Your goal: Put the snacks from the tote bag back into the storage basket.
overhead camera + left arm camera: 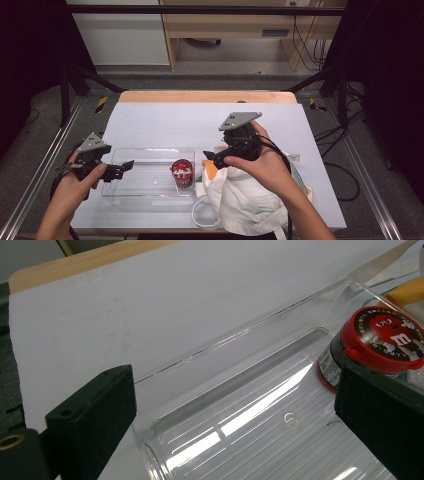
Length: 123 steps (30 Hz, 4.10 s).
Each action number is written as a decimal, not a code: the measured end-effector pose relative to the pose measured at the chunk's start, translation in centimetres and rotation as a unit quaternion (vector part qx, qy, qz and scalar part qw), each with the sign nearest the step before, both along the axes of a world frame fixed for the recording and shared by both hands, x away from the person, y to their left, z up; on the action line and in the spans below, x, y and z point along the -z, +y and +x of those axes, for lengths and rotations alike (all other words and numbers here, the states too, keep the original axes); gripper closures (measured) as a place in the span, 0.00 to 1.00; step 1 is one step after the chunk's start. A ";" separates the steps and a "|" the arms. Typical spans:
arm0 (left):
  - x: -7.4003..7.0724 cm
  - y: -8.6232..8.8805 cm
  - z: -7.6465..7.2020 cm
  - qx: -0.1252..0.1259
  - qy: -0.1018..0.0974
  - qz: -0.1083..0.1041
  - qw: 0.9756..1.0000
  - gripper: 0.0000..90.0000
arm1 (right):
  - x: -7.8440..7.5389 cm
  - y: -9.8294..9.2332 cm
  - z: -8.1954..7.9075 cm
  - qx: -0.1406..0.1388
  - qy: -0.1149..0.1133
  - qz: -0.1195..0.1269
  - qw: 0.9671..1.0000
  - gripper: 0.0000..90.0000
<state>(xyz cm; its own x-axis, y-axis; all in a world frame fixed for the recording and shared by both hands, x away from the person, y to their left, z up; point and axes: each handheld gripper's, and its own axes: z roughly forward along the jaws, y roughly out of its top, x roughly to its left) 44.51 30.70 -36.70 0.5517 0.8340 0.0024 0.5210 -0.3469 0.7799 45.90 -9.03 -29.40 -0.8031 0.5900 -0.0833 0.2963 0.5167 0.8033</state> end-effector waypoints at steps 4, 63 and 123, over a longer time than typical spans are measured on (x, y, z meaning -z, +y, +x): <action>0.0 0.0 0.0 0.000 0.000 -0.001 1.000 0.04 | -0.3 -0.9 -0.1 0.011 -0.007 0.004 1.000 0.08; 0.1 -0.5 0.0 0.005 0.002 0.008 1.000 0.04 | 3.1 -14.6 -4.7 0.182 -0.046 0.004 0.982 0.07; 0.4 -0.9 0.1 0.010 0.007 0.016 1.000 0.04 | 13.3 -22.5 -7.6 0.326 0.019 0.095 0.940 0.06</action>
<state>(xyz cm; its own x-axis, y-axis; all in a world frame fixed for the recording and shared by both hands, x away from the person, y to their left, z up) 44.65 29.82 -37.11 0.5679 0.8228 0.0220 0.5242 -0.3821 0.7610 38.33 -31.53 -42.70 -0.2661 0.9592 0.0954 0.5307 0.0631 0.8452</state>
